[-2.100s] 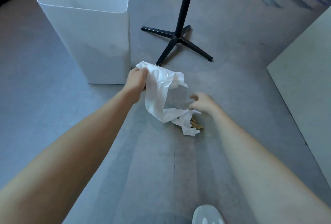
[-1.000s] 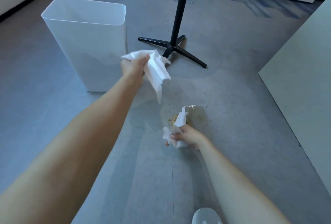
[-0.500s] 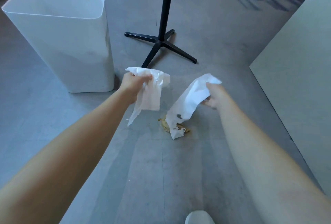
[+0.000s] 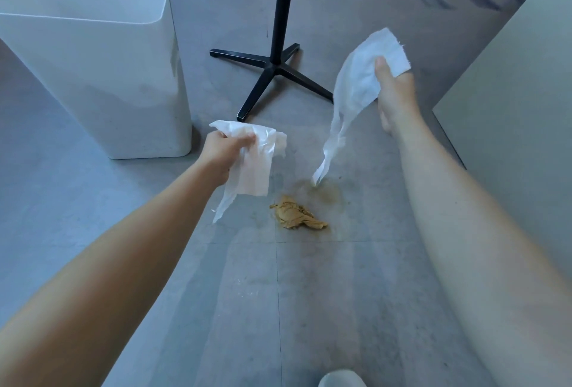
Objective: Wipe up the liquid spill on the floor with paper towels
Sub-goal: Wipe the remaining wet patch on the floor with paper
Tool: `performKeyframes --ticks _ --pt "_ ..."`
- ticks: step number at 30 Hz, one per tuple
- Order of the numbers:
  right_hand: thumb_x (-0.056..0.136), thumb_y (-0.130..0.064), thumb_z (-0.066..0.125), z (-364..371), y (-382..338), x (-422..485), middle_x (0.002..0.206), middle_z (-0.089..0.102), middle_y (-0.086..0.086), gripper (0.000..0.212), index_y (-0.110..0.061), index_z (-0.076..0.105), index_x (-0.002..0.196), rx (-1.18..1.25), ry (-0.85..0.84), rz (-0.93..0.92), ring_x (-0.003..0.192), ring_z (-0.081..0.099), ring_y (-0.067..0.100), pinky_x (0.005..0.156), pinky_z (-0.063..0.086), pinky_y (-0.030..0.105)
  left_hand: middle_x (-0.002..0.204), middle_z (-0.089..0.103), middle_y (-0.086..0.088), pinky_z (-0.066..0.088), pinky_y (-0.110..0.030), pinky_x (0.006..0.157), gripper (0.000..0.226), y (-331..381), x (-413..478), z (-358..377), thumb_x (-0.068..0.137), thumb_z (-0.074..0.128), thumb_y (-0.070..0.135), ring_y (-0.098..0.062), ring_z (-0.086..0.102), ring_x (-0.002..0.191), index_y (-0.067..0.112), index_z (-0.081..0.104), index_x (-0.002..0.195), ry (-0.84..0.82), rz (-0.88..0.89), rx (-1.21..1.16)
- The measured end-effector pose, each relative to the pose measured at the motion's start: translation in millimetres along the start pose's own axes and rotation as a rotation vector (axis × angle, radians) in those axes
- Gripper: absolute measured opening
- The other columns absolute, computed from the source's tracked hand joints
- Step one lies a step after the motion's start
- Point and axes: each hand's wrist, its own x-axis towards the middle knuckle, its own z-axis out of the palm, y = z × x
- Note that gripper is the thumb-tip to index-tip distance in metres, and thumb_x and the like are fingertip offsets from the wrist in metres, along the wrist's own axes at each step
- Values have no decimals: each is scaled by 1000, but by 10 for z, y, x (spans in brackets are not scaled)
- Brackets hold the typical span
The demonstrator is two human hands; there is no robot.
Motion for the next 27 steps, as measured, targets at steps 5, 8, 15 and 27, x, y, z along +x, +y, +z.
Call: performKeyframes --ticks 5,8,15,27 --pt "97 -22 51 -34 628 -354 94 66 -2 11 -21 60 92 -263 -314 214 79 62 10 67 49 23 93 67 -8 54 -39 75 9 -7 4 -34 87 67 13 -24 65 81 7 65 95 -41 1 -9" --pt "97 -21 51 -137 1193 -541 116 65 8 17 -18 59 112 -394 -335 303 98 61 21 93 48 34 102 67 -11 53 -43 82 19 -26 3 -64 88 67 14 -27 65 89 6 65 105 -54 -9 -3" --pt "96 -28 51 -189 1702 -816 121 62 4 35 -17 49 129 -360 -468 664 110 61 22 96 49 41 91 67 -7 53 -40 78 4 -117 30 -87 87 68 13 -24 65 83 10 66 89 -64 -25 41" --pt "82 -35 69 -197 1883 -273 133 47 11 68 -7 37 135 -610 104 509 118 48 29 92 43 37 94 68 -11 52 -46 82 6 -420 216 -48 86 68 12 -29 65 85 8 66 90 -42 -100 34"
